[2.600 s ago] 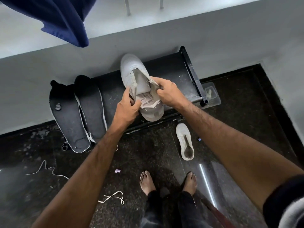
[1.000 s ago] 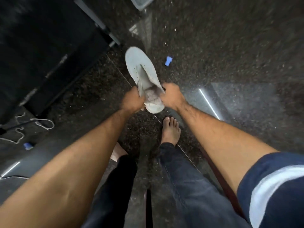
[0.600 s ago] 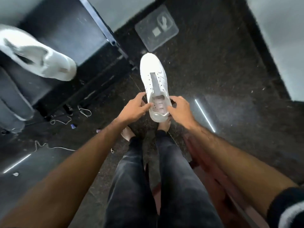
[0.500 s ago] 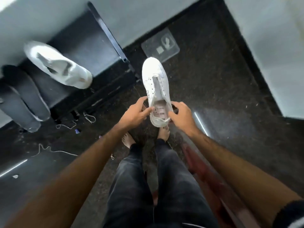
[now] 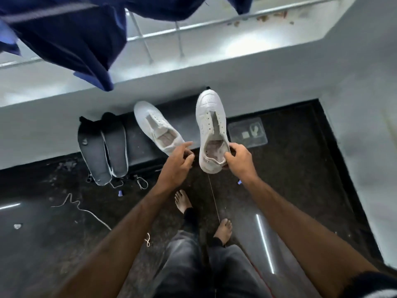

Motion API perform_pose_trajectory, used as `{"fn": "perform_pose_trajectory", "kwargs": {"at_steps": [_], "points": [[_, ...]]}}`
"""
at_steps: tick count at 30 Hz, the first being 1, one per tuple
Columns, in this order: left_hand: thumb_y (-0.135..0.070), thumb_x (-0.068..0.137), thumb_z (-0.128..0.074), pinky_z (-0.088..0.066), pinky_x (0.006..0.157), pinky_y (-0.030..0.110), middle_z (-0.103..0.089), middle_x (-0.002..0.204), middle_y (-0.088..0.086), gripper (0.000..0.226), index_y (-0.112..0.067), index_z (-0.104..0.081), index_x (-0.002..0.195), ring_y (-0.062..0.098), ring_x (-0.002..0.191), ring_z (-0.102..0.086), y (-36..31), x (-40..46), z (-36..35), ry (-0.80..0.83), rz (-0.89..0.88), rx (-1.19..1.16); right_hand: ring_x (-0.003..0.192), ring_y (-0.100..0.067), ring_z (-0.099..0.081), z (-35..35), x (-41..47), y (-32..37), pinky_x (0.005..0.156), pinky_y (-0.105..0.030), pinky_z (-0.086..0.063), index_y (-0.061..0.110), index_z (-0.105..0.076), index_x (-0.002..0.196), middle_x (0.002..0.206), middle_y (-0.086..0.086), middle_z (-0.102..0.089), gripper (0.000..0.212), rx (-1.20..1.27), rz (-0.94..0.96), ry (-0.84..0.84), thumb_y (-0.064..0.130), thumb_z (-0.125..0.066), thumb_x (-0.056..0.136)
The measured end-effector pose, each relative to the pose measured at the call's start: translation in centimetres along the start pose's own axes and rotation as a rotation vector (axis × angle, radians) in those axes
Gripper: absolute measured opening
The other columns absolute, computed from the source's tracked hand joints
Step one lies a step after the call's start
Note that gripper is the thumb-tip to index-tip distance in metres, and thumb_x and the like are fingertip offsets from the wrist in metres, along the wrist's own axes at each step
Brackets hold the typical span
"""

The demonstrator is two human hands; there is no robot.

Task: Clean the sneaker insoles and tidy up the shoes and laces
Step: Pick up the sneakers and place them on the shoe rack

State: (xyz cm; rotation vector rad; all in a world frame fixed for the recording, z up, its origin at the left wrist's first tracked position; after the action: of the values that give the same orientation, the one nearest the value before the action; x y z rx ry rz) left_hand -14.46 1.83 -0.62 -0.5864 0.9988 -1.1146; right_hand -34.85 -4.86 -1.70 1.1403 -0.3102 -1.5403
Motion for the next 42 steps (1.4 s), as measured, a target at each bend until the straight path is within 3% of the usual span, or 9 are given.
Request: {"fn": "perform_pose_trajectory", "kwargs": {"at_steps": [2,6,8,14,17,24,29,35,42], "points": [[-0.027,0.099,-0.051,-0.054,0.096,0.048,-0.057,0.122,0.001,0.040,-0.020,-0.049,0.138,0.020,0.103,-0.063,2.1,1.3,2.4,-0.091,0.015,0.020,0.096,-0.023,-0.067,-2.1,2.7,0.7,0.081,-0.047,-0.062,0.022,-0.071,0.111,0.106,-0.003,-0.062,0.028,-0.019,-0.010,0.009,0.026,-0.057,0.087],[-0.021,0.098,-0.058,-0.053,0.094,0.048,-0.042,0.131,0.001,0.042,-0.016,-0.047,0.138,0.017,0.091,-0.063,5.9,3.5,6.3,-0.252,0.167,0.050,0.092,-0.027,-0.068,-5.9,8.4,0.2,0.078,-0.051,-0.061,0.027,-0.070,0.103,0.099,-0.005,-0.067,0.027,-0.075,-0.047,-0.013,0.032,-0.054,0.082],[-0.025,0.096,-0.062,-0.053,0.095,0.051,-0.036,0.140,0.004,0.051,-0.017,-0.040,0.142,0.025,0.100,-0.063,7.4,4.6,7.3,-0.270,0.258,0.061,0.095,-0.028,-0.066,-6.8,9.7,0.6,0.081,-0.052,-0.060,0.020,-0.069,0.104,0.101,-0.006,-0.067,0.028,-0.101,-0.065,-0.022,0.028,-0.053,0.083],[-0.039,0.093,-0.068,-0.043,0.104,0.050,-0.021,0.158,0.011,0.087,-0.014,-0.016,0.157,0.034,0.131,-0.050,9.2,6.8,8.1,-0.195,0.471,0.000,0.111,-0.022,-0.058,-6.2,8.5,4.4,0.096,-0.039,-0.050,0.017,-0.052,0.135,0.133,-0.008,-0.053,0.043,-0.247,-0.147,0.038,0.037,-0.051,0.097],[-0.035,0.091,-0.071,-0.039,0.109,0.051,-0.023,0.159,0.016,0.096,-0.016,-0.007,0.160,0.037,0.136,-0.045,9.7,8.0,7.9,-0.175,0.525,-0.047,0.128,-0.023,-0.049,-5.6,8.9,5.4,0.105,-0.046,-0.044,0.023,-0.033,0.151,0.145,-0.005,-0.040,0.064,-0.382,-0.075,0.074,0.047,-0.054,0.096],[-0.022,0.095,-0.057,-0.037,0.112,0.052,-0.020,0.164,0.013,0.093,-0.025,0.007,0.162,0.041,0.137,-0.044,12.1,10.4,6.5,-0.211,0.516,-0.013,0.110,-0.028,-0.058,-6.3,14.4,4.9,0.098,-0.057,-0.051,0.033,-0.030,0.145,0.124,-0.002,-0.037,0.067,-0.435,-0.022,0.201,0.042,-0.056,0.084],[-0.008,0.097,-0.044,-0.029,0.117,0.043,-0.019,0.166,0.006,0.081,-0.028,0.000,0.163,0.028,0.146,-0.032,13.2,10.1,5.5,-0.325,0.407,-0.050,0.100,-0.024,-0.056,-7.0,15.7,3.2,0.093,-0.055,-0.052,0.038,-0.036,0.139,0.115,0.000,-0.040,0.054,-0.363,0.031,0.134,0.026,-0.049,0.088],[-0.007,0.089,-0.040,-0.029,0.114,0.027,-0.027,0.164,-0.002,0.078,-0.028,-0.020,0.161,0.013,0.145,-0.033,14.0,10.9,6.4,-0.356,0.222,-0.001,0.094,-0.021,-0.057,-7.4,16.5,2.2,0.086,-0.056,-0.054,0.040,-0.043,0.130,0.109,0.003,-0.042,0.036,-0.339,0.119,0.109,0.030,-0.045,0.095],[0.003,0.089,-0.044,-0.031,0.099,0.010,-0.030,0.163,0.001,0.080,-0.026,-0.022,0.160,0.009,0.137,-0.041,13.4,12.3,7.4,-0.346,0.138,0.073,0.097,-0.022,-0.059,-8.5,16.7,4.4,0.087,-0.055,-0.053,0.040,-0.028,0.151,0.118,0.004,-0.041,0.058,-0.390,0.160,0.152,0.024,-0.042,0.096]]}}
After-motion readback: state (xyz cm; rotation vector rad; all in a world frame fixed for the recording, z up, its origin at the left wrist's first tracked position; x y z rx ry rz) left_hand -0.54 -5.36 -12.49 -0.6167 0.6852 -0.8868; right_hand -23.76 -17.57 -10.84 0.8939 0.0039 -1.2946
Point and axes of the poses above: each hand's wrist, its own x-axis towards the middle knuckle, its own z-axis out of the back of the hand, y = z × x, the point moved 2 cm from there along x, towards the middle knuckle
